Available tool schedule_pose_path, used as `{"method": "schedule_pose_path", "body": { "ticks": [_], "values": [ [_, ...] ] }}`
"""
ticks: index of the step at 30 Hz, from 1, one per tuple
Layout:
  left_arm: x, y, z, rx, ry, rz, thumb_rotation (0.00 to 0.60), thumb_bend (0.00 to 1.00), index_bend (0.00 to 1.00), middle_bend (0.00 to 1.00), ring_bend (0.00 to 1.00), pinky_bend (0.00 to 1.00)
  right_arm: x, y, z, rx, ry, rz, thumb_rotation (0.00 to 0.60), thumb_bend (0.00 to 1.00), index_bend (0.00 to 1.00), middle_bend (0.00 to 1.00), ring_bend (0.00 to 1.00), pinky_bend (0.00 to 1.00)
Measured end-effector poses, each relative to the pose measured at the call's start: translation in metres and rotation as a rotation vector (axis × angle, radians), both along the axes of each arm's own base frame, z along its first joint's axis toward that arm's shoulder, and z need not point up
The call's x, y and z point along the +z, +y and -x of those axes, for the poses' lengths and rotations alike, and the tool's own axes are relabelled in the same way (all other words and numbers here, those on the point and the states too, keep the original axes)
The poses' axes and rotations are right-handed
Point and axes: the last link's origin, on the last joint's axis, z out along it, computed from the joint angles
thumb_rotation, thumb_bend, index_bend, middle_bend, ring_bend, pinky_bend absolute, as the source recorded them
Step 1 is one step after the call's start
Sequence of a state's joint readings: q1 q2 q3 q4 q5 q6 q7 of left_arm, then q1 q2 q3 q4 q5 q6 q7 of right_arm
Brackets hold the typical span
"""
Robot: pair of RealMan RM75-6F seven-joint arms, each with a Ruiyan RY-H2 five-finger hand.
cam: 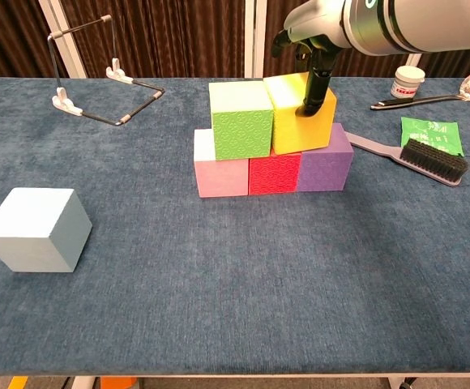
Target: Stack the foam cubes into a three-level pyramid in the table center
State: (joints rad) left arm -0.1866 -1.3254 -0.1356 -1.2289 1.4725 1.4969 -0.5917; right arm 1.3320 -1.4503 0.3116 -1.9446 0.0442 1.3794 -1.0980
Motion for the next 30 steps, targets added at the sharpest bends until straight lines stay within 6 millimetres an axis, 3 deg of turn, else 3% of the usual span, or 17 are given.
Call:
{"method": "schedule_pose_path", "body": {
  "ticks": [8, 18, 30],
  "values": [
    [0.0001, 0.0, 0.0007, -0.001, -0.001, 0.001, 0.6, 0.19, 0.12, 0.12, 0.04, 0.11, -0.0017, 0.001, 0.0008, -0.01, 0.01, -0.004, 0.6, 0.23, 0.0, 0.51, 0.09, 0.0],
    [-0.0003, 0.0006, 0.0016, 0.002, -0.003, 0.002, 0.6, 0.19, 0.12, 0.12, 0.04, 0.11, -0.0008, 0.0012, 0.0006, -0.021, 0.011, -0.011, 0.6, 0.21, 0.0, 0.26, 0.04, 0.0],
    [-0.0004, 0.0014, 0.0013, 0.004, -0.005, -0.001, 0.6, 0.2, 0.12, 0.12, 0.04, 0.11, 0.005, 0.0003, 0.0004, -0.021, -0.003, -0.012, 0.6, 0.21, 0.0, 0.15, 0.0, 0.0]
  ]
}}
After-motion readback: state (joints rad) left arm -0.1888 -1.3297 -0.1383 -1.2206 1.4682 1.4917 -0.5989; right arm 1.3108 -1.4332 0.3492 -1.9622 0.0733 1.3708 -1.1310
